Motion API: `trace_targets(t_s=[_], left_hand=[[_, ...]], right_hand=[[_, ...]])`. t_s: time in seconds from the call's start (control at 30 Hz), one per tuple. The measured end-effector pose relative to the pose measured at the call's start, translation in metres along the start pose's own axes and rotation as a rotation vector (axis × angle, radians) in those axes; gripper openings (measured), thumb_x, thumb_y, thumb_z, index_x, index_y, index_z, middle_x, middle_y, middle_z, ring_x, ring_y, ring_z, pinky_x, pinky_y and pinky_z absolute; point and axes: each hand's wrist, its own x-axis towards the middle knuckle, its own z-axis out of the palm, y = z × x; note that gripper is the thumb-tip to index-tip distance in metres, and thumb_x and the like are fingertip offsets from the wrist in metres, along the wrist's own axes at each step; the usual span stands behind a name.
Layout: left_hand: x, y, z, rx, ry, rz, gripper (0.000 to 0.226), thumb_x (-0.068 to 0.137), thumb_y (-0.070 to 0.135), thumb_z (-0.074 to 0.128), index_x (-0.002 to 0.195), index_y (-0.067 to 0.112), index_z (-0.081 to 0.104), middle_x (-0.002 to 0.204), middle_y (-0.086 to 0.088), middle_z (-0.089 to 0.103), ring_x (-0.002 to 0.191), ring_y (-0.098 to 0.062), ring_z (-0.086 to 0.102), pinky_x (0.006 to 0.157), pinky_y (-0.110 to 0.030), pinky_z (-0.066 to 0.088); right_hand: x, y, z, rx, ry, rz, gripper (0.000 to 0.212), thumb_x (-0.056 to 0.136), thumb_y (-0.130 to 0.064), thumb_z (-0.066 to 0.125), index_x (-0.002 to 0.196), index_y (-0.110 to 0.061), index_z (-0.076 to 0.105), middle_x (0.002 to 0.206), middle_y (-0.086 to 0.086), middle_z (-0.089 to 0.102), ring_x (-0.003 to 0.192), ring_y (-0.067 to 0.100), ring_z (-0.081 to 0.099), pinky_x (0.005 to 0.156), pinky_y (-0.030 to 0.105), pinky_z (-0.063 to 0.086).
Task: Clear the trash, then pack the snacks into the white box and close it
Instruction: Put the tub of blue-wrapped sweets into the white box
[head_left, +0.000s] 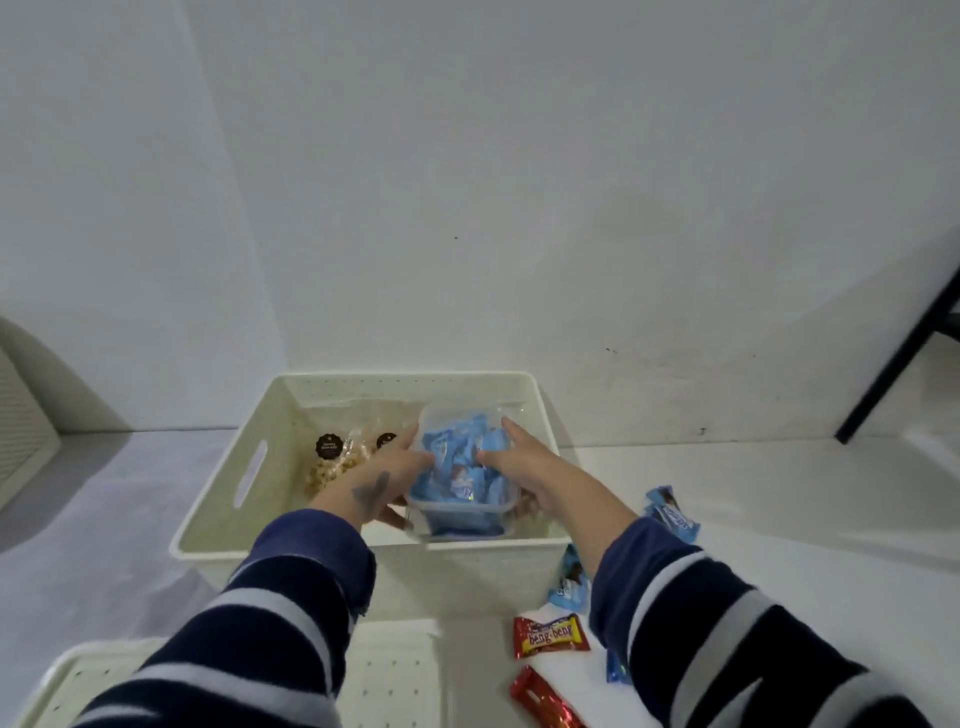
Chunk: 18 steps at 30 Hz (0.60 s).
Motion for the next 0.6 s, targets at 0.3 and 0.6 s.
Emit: trace_targets(t_s=[0.3,0.6], left_hand=[[0.033,-0.027,0.015,0.143,-0.181,-0.117,0.067,0.094,0.005,0.051,0.148,0.028,0.018,0.141,-0.013,0.042,0.121,-0.031,0.048,0.082,-0.040,0.051],[0.048,-0.029,0.027,0.287,-0.151,-0.100,0.074,0.086,-0.001,0.057,0.146,0.024,0.020,0.138,-0.012,0.042,0.119,-0.027,0.046,0.089,-0.034,0.048]], right_hand=[[0.020,0.030,0.018,-0.378,-0.022,0.030,0.075,0.092,-0.016,0.058,0.152,-0.024,0.013,0.149,0.007,0.036,0.129,0.026,0.044,0.093,0.025,0.039],[0.004,0.031,-0.021,-1.123,0.372,-0.367,0.055,0.099,-0.029,0.040,0.150,-0.020,0.023,0.161,0.009,0.004,0.149,0.024,-0.001,0.121,0.044,0.006]])
